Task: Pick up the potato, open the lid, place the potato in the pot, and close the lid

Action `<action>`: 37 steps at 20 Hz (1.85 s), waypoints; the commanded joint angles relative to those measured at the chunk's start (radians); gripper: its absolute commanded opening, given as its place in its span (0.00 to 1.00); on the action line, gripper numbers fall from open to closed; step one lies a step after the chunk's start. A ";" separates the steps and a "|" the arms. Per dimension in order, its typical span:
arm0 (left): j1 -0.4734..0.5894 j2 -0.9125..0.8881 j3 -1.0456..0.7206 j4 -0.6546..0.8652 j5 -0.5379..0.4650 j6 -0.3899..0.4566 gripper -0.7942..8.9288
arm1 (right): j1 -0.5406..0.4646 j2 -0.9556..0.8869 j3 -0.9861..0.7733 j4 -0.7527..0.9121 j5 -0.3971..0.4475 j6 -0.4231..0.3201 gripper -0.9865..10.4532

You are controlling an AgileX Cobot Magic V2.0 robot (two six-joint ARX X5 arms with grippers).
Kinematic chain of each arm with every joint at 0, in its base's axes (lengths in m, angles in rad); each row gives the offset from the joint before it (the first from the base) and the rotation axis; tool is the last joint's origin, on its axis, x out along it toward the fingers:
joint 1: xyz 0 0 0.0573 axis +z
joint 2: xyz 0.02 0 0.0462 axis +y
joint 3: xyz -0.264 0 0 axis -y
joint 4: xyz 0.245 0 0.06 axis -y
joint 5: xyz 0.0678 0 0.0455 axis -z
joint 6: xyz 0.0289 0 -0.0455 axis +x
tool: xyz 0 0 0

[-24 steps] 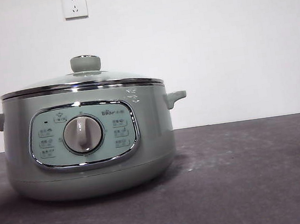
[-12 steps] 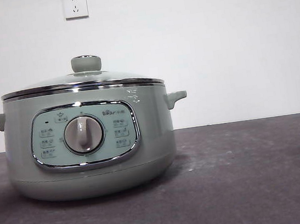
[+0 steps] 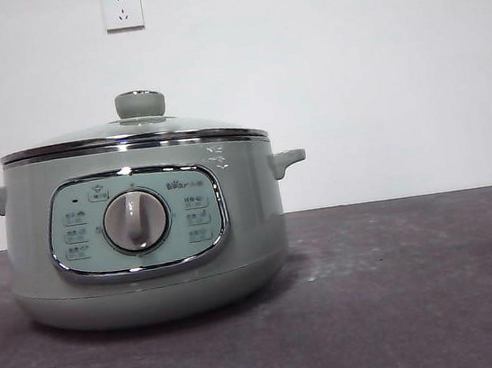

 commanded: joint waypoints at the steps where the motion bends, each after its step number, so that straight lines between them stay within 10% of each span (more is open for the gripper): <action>1: 0.022 -0.036 -0.090 0.021 -0.001 -0.022 0.08 | 0.000 -0.002 -0.002 0.005 0.005 0.009 0.09; 29: 0.057 -0.135 -0.219 -0.037 -0.003 -0.041 0.08 | 0.000 -0.002 -0.002 0.005 0.005 0.009 0.09; 32: 0.057 -0.135 -0.219 -0.037 -0.003 -0.041 0.08 | 0.000 -0.008 -0.002 0.000 0.060 -0.218 0.09; 37: 0.057 -0.135 -0.219 -0.037 -0.003 -0.041 0.08 | -0.007 -0.132 -0.004 -0.086 0.056 -0.222 0.09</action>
